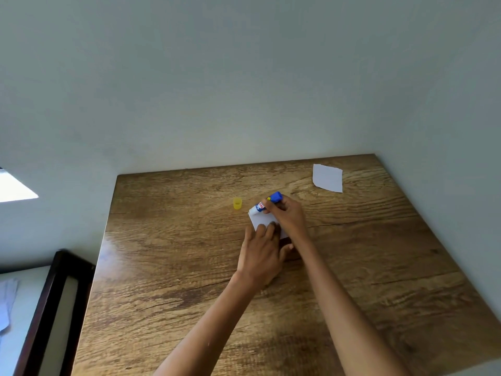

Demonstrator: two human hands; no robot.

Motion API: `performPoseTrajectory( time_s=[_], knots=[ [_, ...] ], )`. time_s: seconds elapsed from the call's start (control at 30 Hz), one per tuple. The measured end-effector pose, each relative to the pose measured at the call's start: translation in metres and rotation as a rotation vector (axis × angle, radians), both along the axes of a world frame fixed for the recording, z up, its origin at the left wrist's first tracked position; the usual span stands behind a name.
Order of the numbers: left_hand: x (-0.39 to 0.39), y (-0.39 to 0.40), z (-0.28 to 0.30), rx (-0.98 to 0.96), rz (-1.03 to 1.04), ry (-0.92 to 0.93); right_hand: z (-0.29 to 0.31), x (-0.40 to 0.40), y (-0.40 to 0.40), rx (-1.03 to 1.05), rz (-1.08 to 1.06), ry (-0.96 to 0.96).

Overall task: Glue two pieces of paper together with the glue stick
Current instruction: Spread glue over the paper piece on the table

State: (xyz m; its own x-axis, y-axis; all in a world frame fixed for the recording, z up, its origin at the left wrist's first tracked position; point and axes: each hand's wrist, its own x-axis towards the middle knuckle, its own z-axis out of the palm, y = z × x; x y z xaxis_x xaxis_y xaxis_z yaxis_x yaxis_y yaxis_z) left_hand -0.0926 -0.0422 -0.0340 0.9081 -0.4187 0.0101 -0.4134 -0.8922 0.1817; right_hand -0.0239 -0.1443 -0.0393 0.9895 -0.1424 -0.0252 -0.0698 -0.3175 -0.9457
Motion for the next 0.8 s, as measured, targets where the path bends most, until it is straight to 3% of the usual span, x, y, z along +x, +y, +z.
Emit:
performPoseTrajectory(
  time_s=[0.43, 0.8],
  knots=[
    [0.006, -0.003, 0.006, -0.014, 0.01, 0.022, 0.001, 0.0, -0.027, 0.024, -0.148, 0.071],
    [0.008, -0.004, 0.007, 0.022, 0.009, 0.031, 0.009, -0.002, -0.041, 0.119, -0.275, 0.016]
  ],
)
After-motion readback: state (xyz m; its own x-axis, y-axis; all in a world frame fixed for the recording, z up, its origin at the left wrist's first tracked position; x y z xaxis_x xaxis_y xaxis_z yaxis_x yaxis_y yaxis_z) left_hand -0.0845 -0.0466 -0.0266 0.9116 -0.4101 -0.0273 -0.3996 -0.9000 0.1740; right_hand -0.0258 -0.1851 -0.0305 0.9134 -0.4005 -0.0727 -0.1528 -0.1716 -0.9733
